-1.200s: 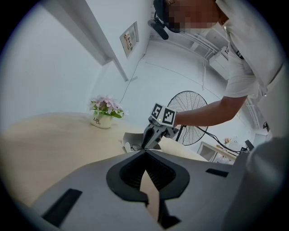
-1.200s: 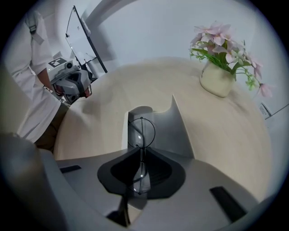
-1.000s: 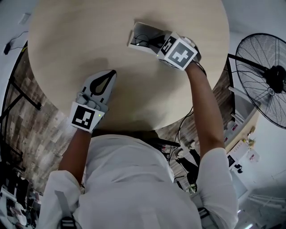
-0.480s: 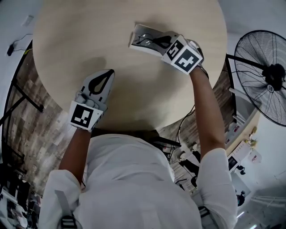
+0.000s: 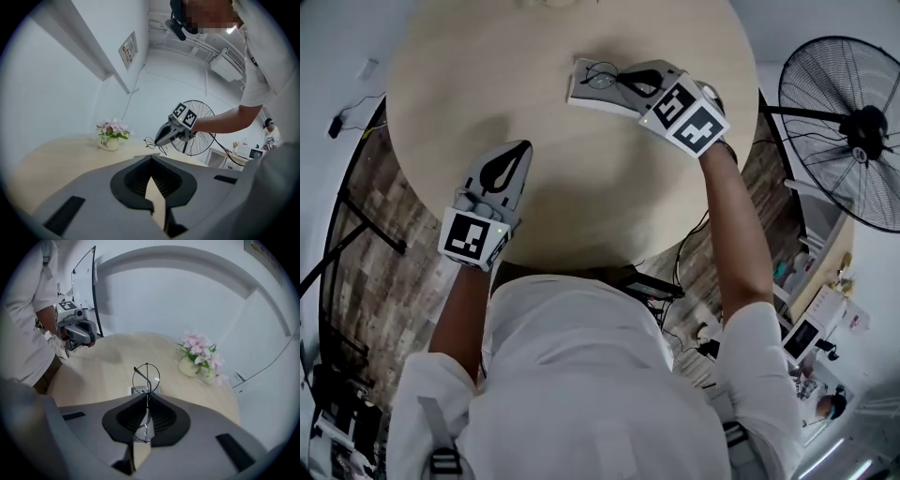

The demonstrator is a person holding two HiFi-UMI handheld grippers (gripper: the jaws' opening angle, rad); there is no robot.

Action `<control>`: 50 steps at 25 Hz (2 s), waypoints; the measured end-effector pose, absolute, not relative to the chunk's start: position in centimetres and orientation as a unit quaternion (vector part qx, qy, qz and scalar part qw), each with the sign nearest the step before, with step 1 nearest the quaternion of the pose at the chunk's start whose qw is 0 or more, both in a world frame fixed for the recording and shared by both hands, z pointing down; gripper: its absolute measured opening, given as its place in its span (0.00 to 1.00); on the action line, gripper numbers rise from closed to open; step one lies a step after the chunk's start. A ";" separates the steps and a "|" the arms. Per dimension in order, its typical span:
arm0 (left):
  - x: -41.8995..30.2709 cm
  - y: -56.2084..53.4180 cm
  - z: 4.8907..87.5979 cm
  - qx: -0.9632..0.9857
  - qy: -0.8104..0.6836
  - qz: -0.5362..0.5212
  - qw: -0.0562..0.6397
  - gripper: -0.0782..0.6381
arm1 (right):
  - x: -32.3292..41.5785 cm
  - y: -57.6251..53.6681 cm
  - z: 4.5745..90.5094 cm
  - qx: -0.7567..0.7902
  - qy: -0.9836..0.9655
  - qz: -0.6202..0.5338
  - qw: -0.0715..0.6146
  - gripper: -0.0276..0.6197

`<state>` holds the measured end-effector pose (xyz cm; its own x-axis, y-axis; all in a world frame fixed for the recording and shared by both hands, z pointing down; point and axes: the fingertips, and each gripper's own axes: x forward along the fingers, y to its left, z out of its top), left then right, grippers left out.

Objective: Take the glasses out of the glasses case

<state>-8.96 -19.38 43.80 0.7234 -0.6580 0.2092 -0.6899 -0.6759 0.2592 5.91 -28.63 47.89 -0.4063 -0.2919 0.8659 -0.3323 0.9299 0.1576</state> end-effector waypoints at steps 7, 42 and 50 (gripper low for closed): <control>-8.9 -19.0 39.5 0.929 -0.345 0.043 0.128 0.13 | 5.9 -27.6 39.3 0.245 -0.855 -0.014 0.458 0.09; -5.0 -8.6 19.6 0.958 -0.286 0.004 0.015 0.13 | 13.7 -3.7 12.0 0.464 -0.880 -0.094 0.036 0.09; -3.6 -0.5 18.8 0.950 -0.311 -0.006 0.027 0.13 | 17.7 7.3 13.5 0.492 -0.865 -0.043 -0.085 0.09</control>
